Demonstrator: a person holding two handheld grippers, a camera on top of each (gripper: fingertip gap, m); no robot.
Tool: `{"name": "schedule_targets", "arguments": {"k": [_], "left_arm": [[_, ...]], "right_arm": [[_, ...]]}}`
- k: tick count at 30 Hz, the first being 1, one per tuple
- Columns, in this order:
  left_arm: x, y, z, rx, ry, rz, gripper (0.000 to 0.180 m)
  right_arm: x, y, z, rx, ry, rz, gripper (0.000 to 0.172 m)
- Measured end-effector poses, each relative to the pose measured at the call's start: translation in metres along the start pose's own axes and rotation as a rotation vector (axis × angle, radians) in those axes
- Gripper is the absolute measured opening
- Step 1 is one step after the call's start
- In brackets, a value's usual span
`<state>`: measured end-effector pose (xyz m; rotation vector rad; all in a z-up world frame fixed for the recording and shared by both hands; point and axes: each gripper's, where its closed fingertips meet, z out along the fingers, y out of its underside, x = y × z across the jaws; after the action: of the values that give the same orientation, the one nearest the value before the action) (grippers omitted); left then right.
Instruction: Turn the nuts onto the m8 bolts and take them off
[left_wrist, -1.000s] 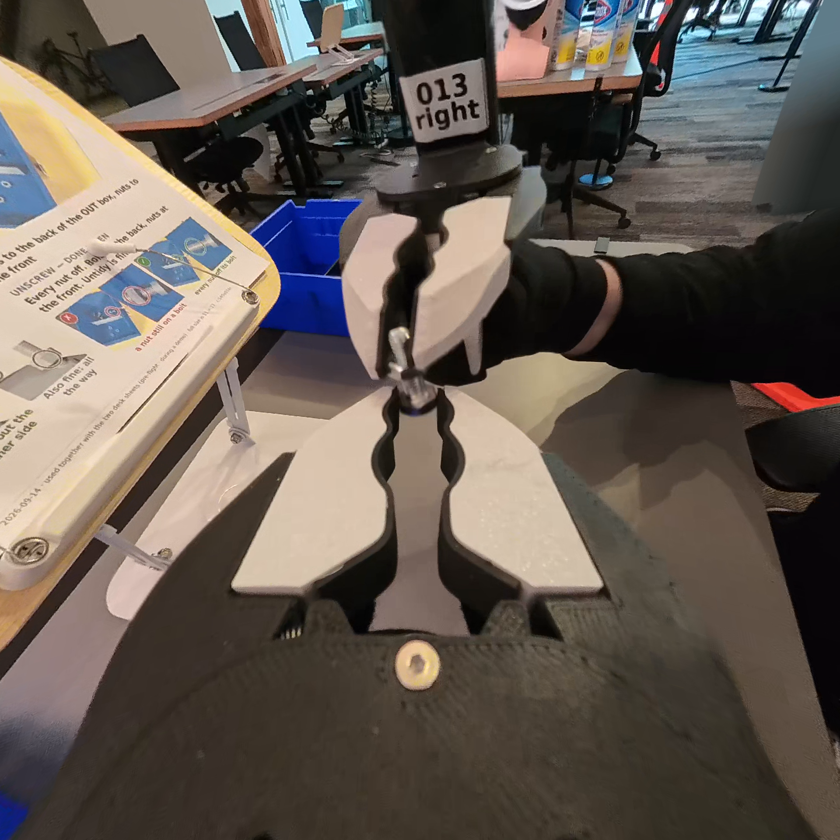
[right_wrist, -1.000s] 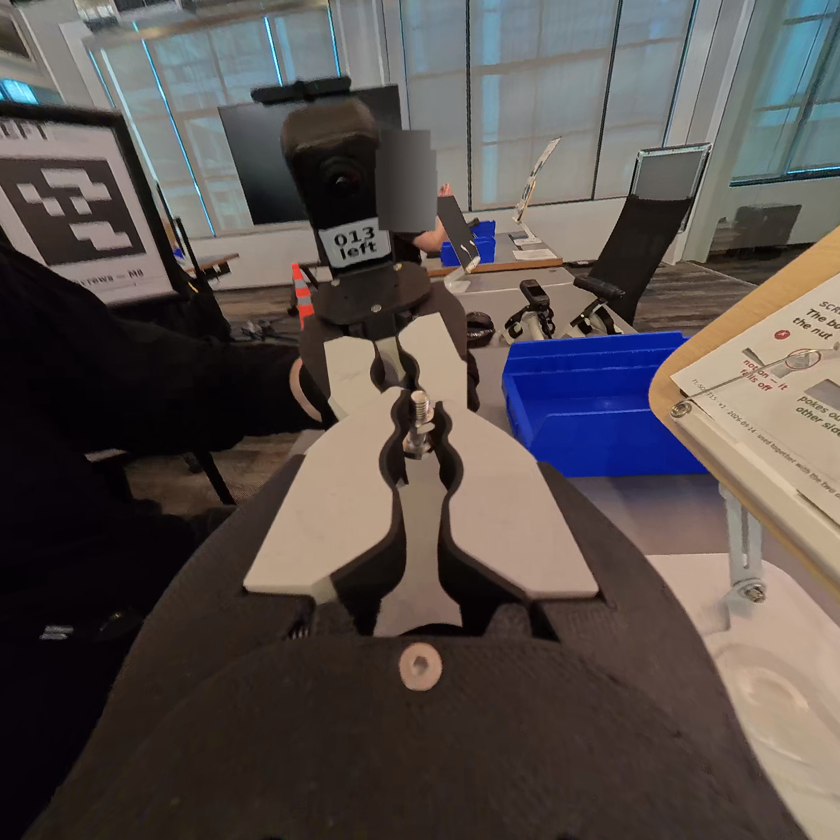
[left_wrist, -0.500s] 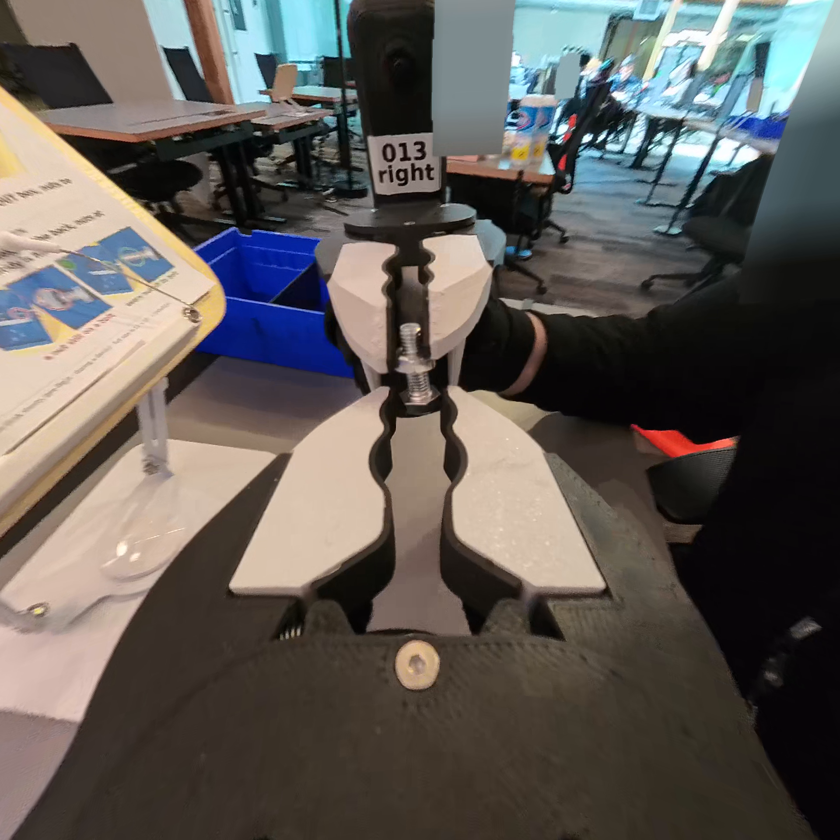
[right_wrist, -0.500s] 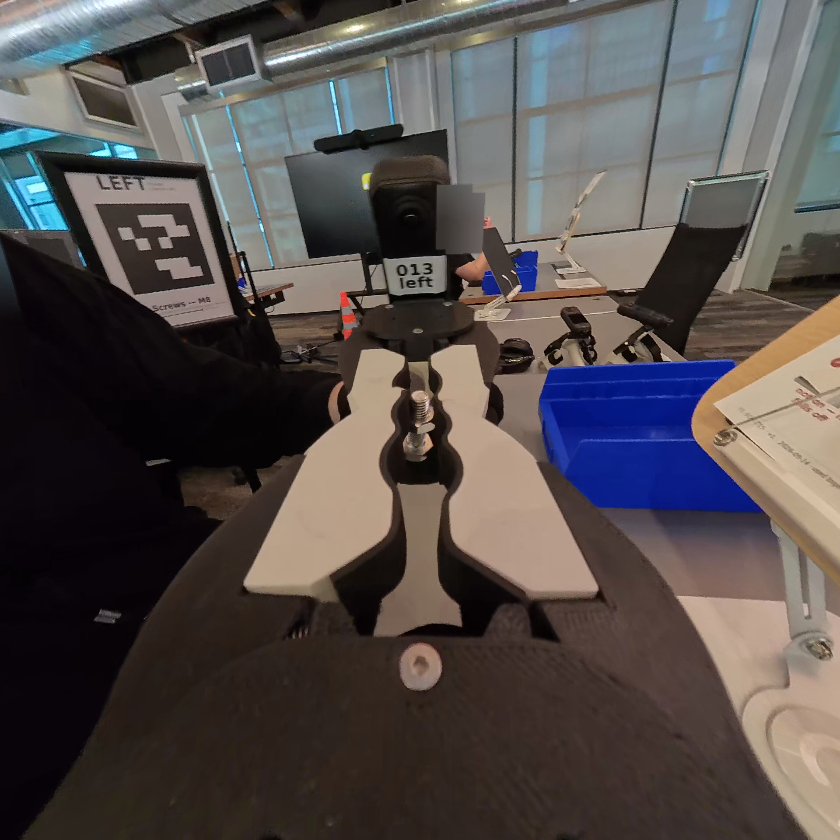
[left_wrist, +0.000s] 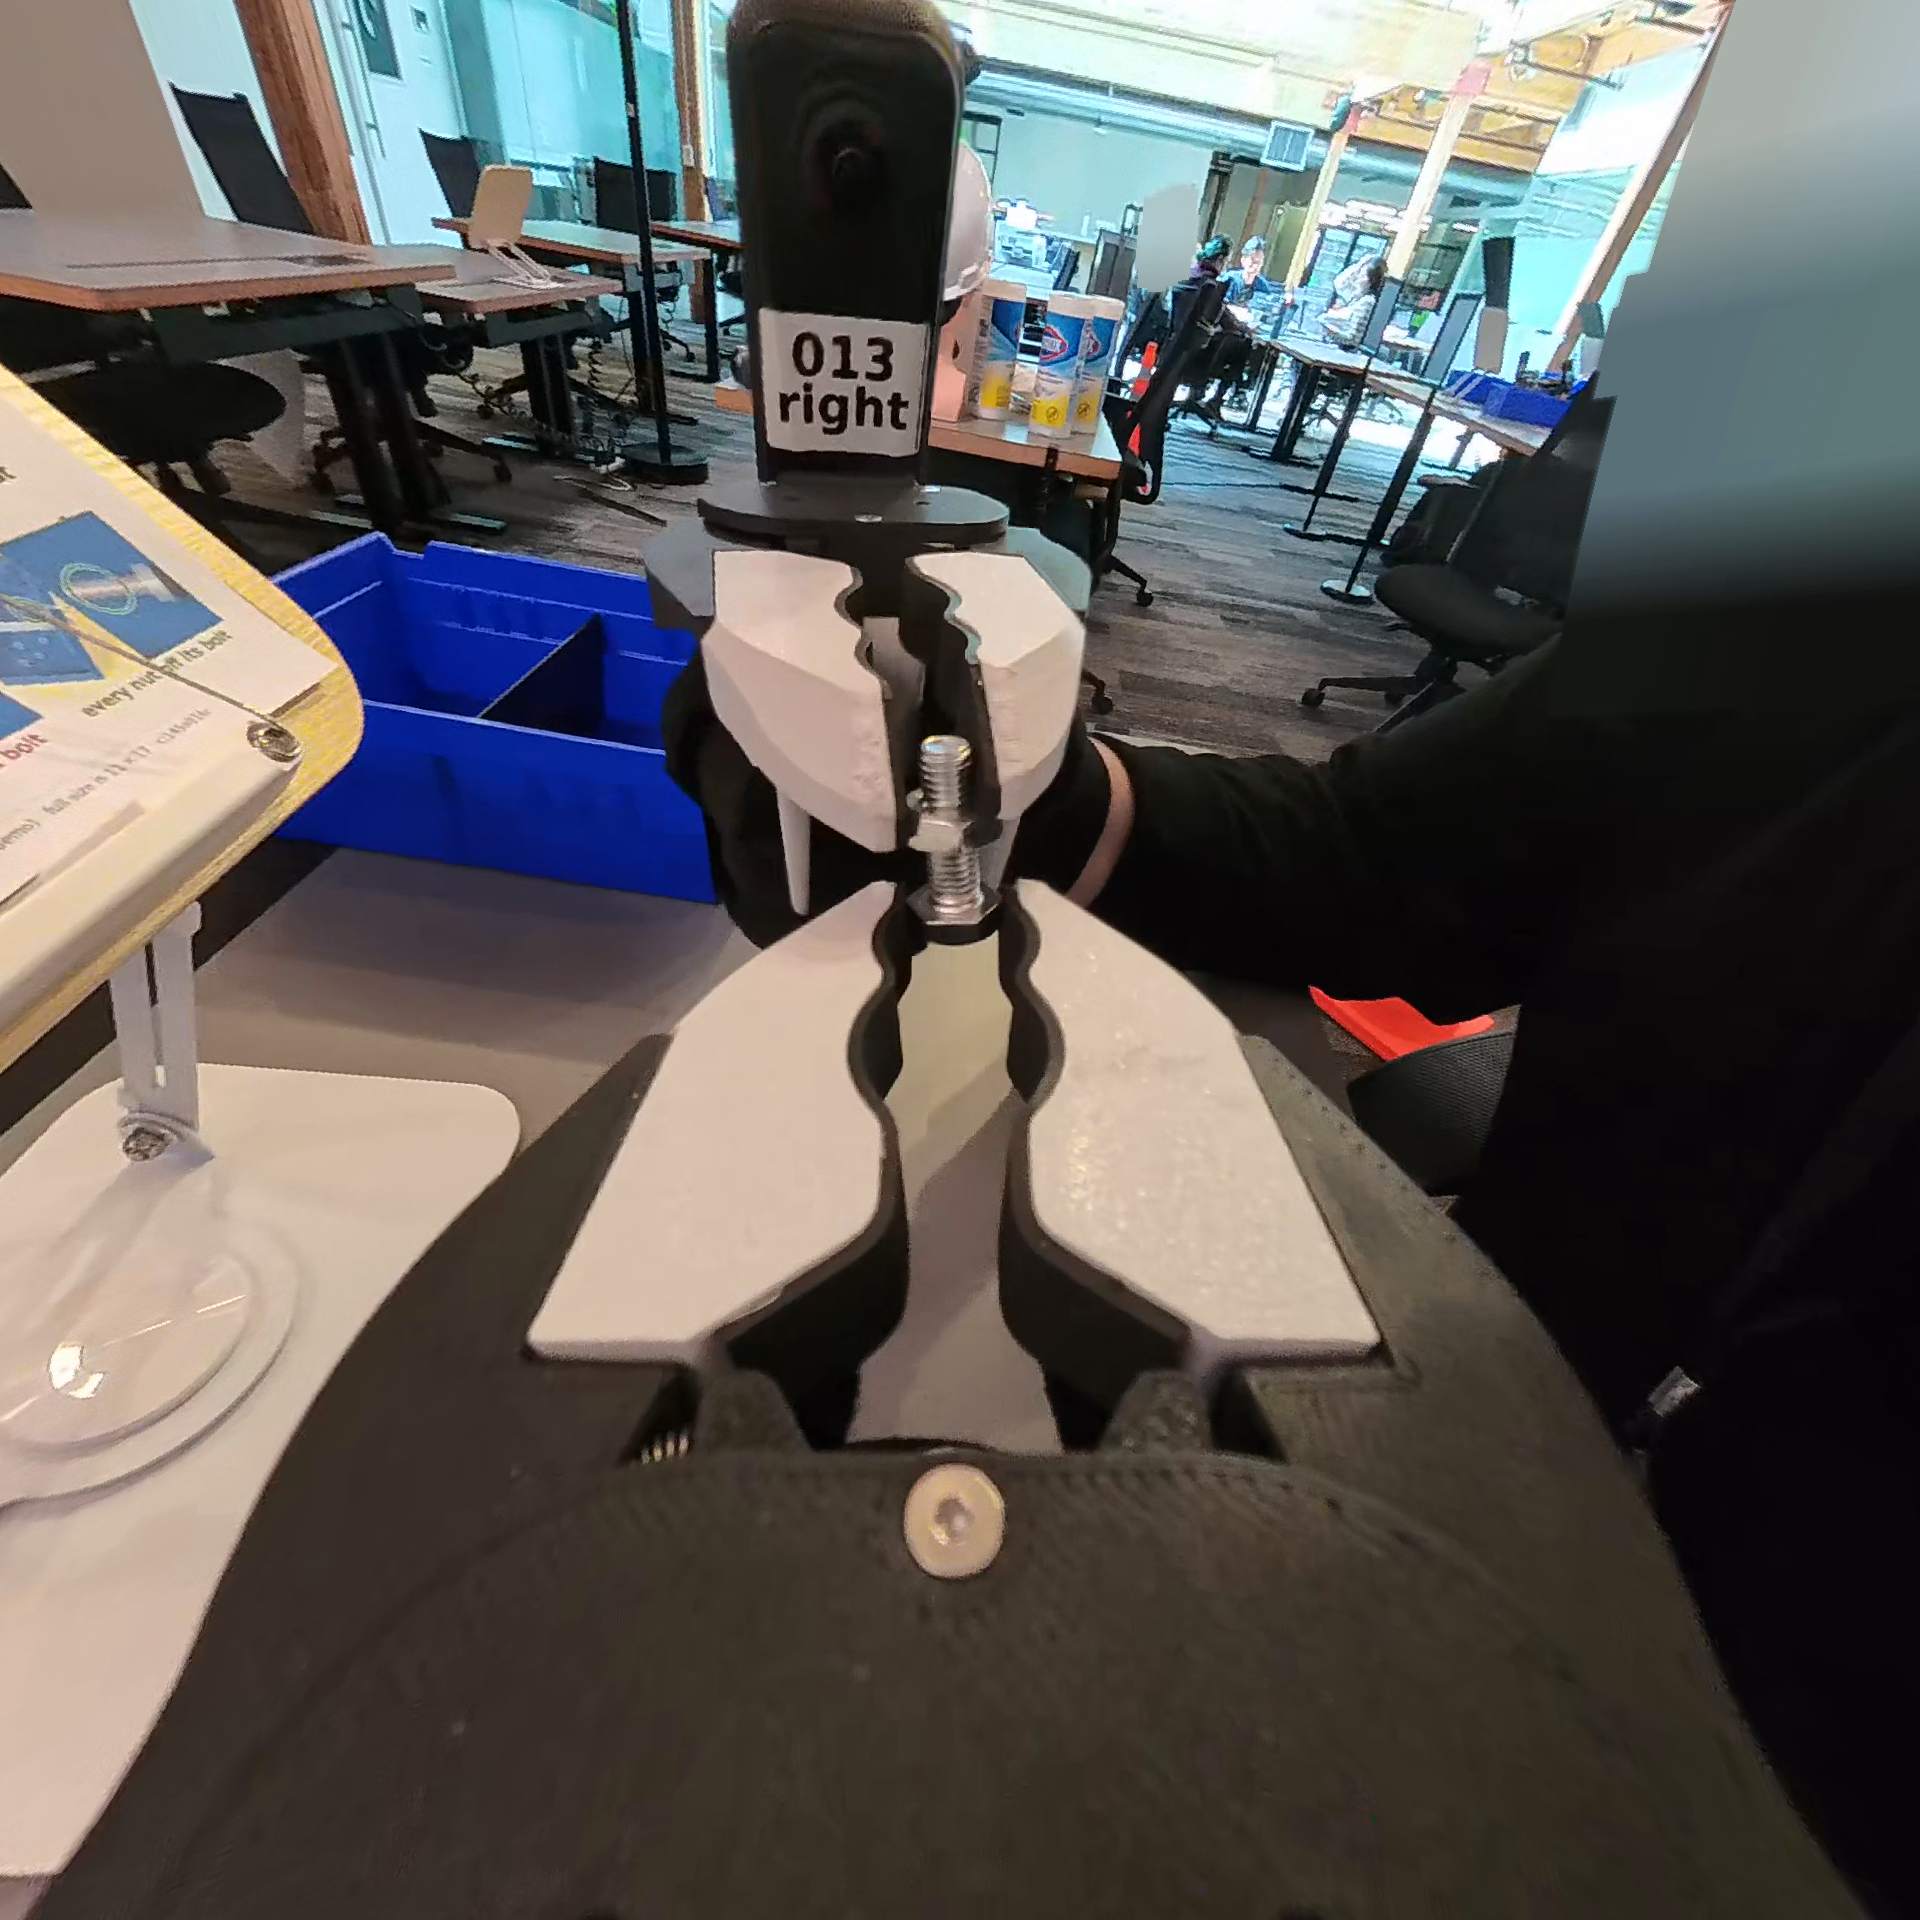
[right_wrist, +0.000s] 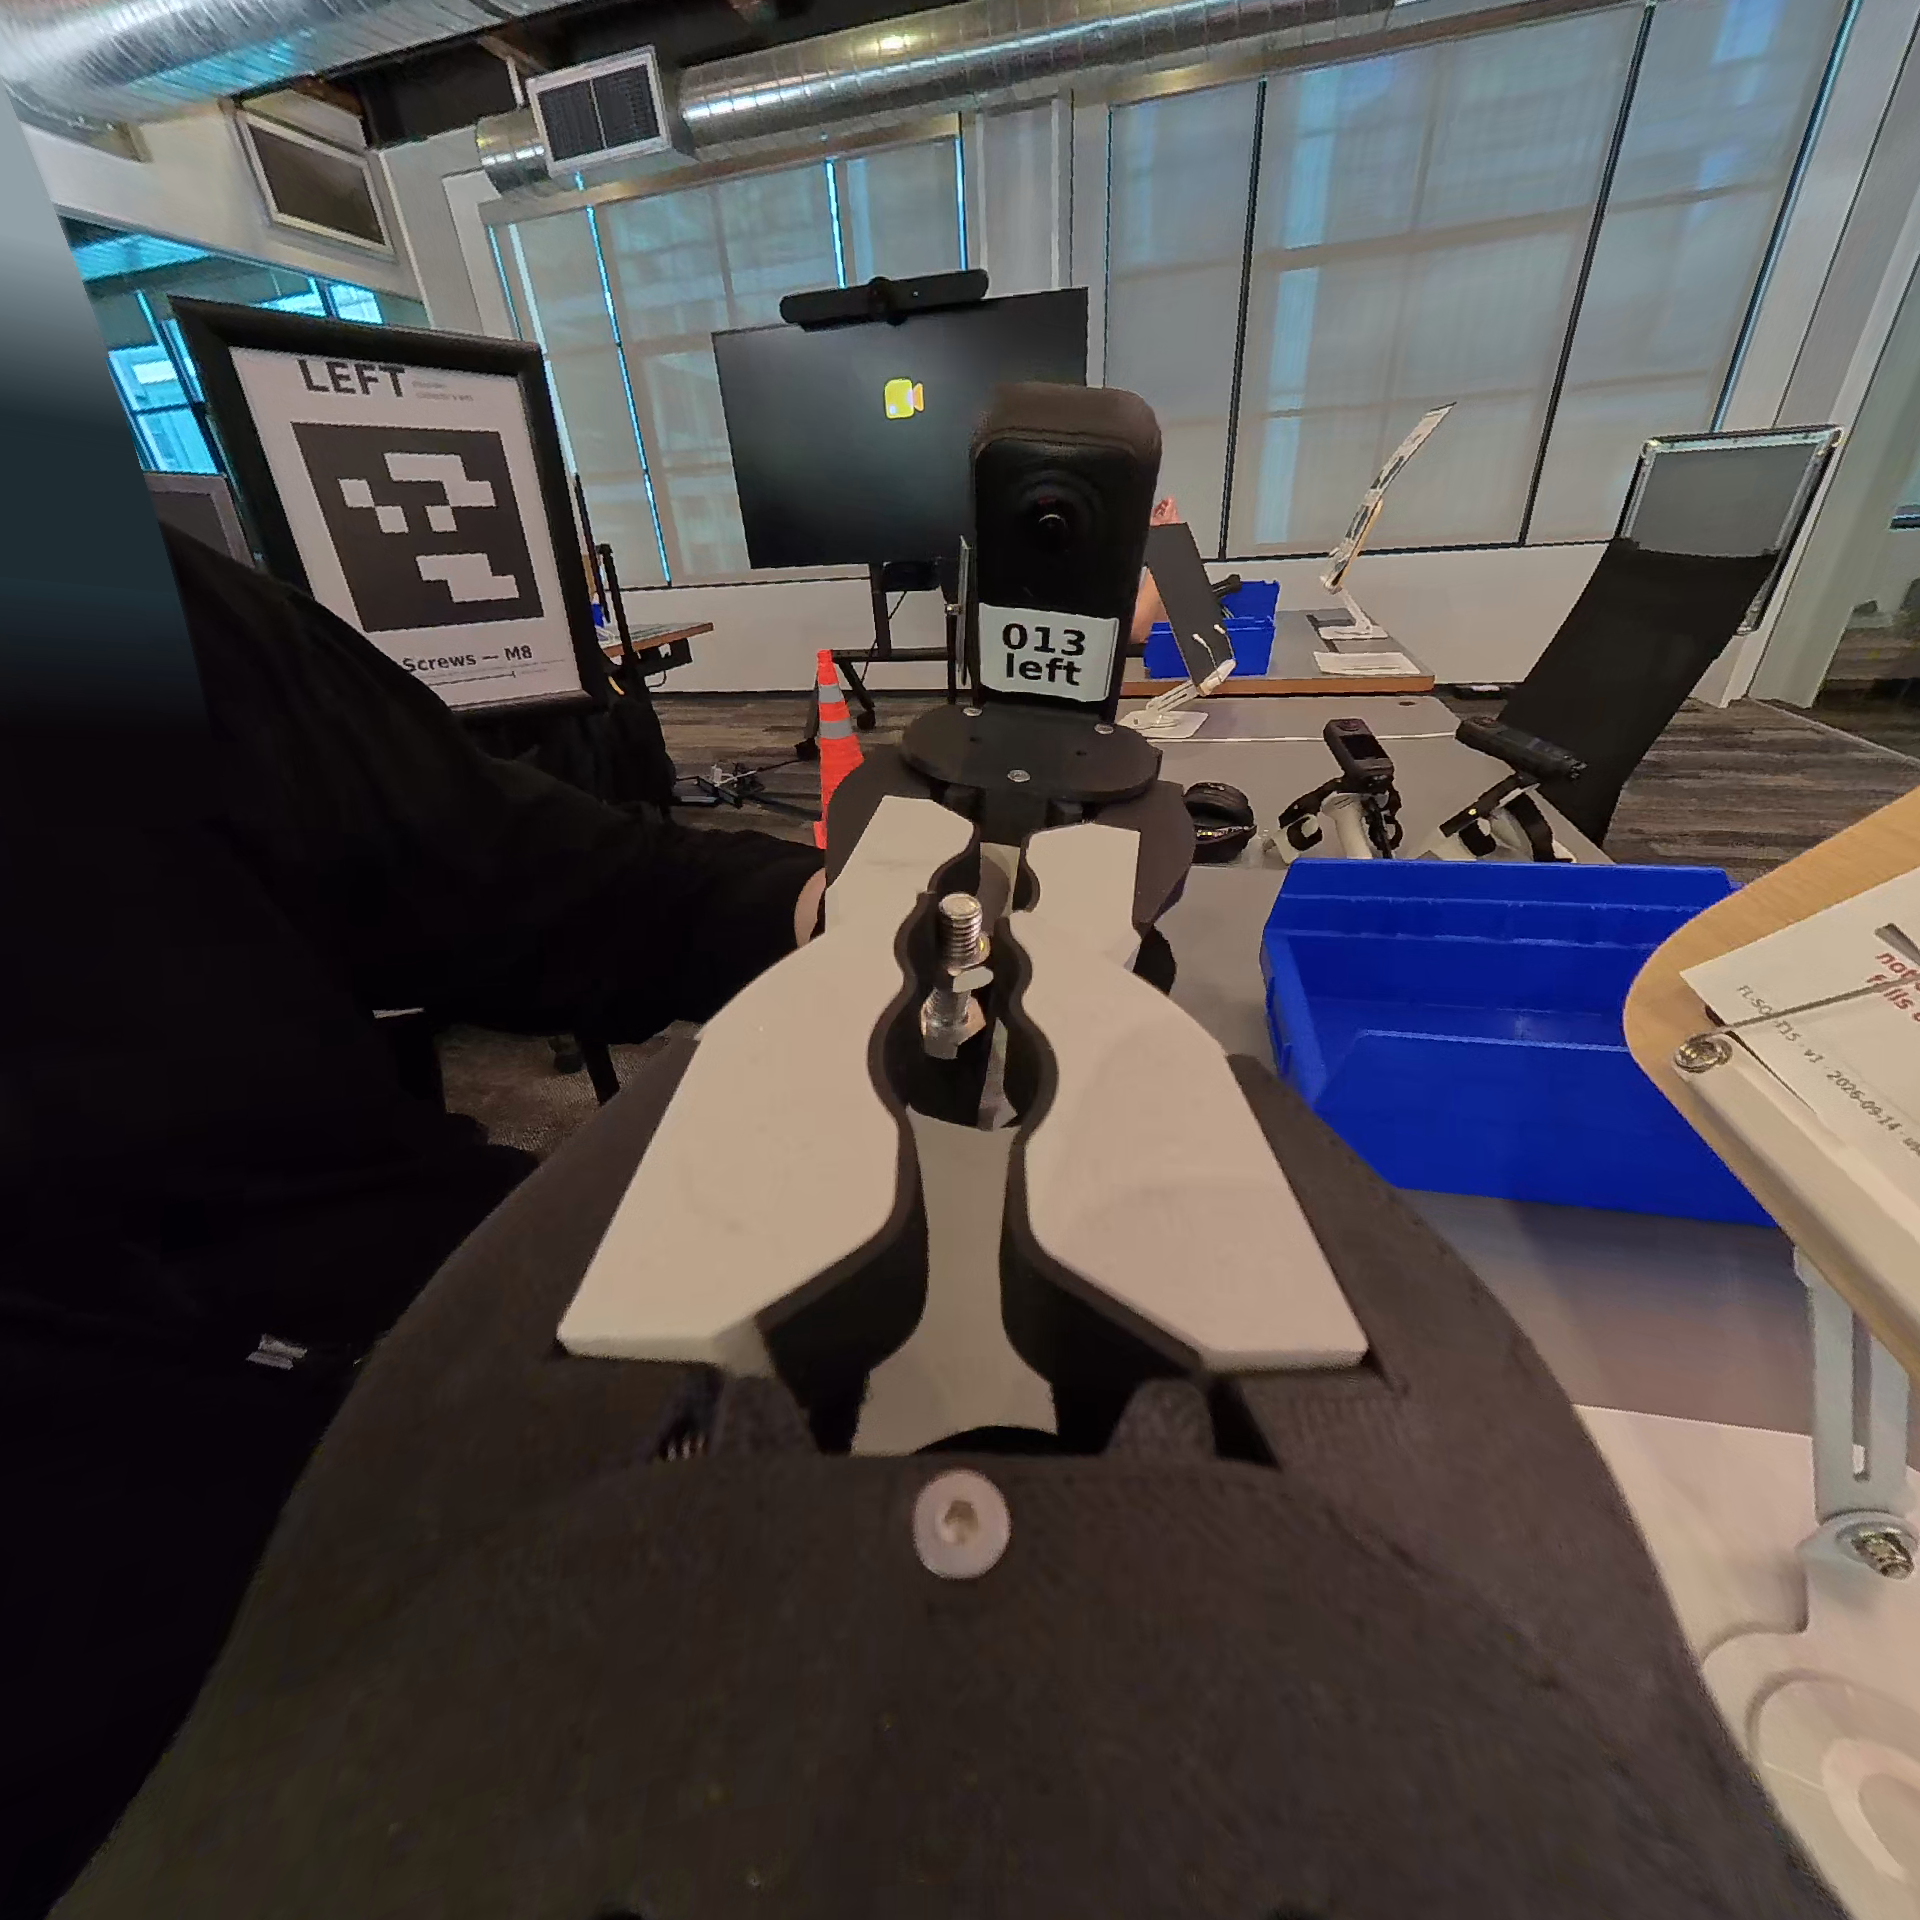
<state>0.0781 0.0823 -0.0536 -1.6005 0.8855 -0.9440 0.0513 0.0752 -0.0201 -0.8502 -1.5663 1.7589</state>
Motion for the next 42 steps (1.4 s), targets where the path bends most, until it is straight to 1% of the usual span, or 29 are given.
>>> {"name": "schedule_targets", "arguments": {"k": [3, 5, 9, 13, 20, 24, 26, 28, 30, 31, 34, 36, 42], "left_arm": [[0.005, -0.001, 0.000, 0.005, 0.043, -0.015, 0.016], [0.011, -0.002, 0.000, 0.025, 0.111, -0.057, 0.017], [0.017, -0.006, -0.002, 0.074, 0.195, -0.106, 0.017], [0.017, -0.006, -0.001, 0.080, 0.214, -0.116, 0.015], [0.014, -0.006, -0.001, 0.077, 0.176, -0.085, 0.015], [0.005, -0.006, -0.001, 0.065, 0.098, -0.063, 0.015], [-0.002, -0.005, -0.002, 0.046, 0.027, -0.034, 0.015], [-0.008, -0.004, -0.002, 0.035, -0.033, -0.013, 0.015], [-0.012, -0.005, -0.002, 0.031, -0.087, 0.019, 0.015], [-0.015, -0.005, -0.002, 0.025, -0.120, 0.041, 0.015], [-0.016, -0.007, -0.002, 0.030, -0.150, 0.069, 0.015], [-0.016, -0.007, -0.002, 0.025, -0.165, 0.084, 0.015], [-0.014, -0.013, -0.004, 0.055, -0.173, 0.104, 0.015]], "right_arm": [[-0.004, -0.001, 0.000, -0.005, -0.022, -0.005, 0.010], [-0.008, -0.001, 0.001, -0.002, -0.048, -0.003, 0.010], [-0.014, -0.002, 0.000, 0.006, -0.084, -0.003, 0.010], [-0.013, -0.003, 0.001, 0.019, -0.086, 0.003, 0.010], [-0.012, -0.004, -0.001, 0.026, -0.071, -0.009, 0.010], [-0.005, -0.006, -0.002, 0.041, -0.029, -0.009, 0.011], [0.004, -0.004, -0.002, 0.011, 0.040, -0.030, 0.033], [0.009, -0.004, -0.002, -0.009, 0.097, -0.049, 0.050], [0.018, -0.003, 0.000, -0.031, 0.167, -0.063, 0.067], [0.020, -0.001, 0.002, -0.043, 0.193, -0.070, 0.071], [0.026, 0.000, 0.005, -0.045, 0.244, -0.075, 0.072], [0.029, -0.002, 0.004, -0.017, 0.263, -0.061, 0.067], [0.031, -0.004, 0.001, -0.007, 0.270, -0.054, 0.064]]}}
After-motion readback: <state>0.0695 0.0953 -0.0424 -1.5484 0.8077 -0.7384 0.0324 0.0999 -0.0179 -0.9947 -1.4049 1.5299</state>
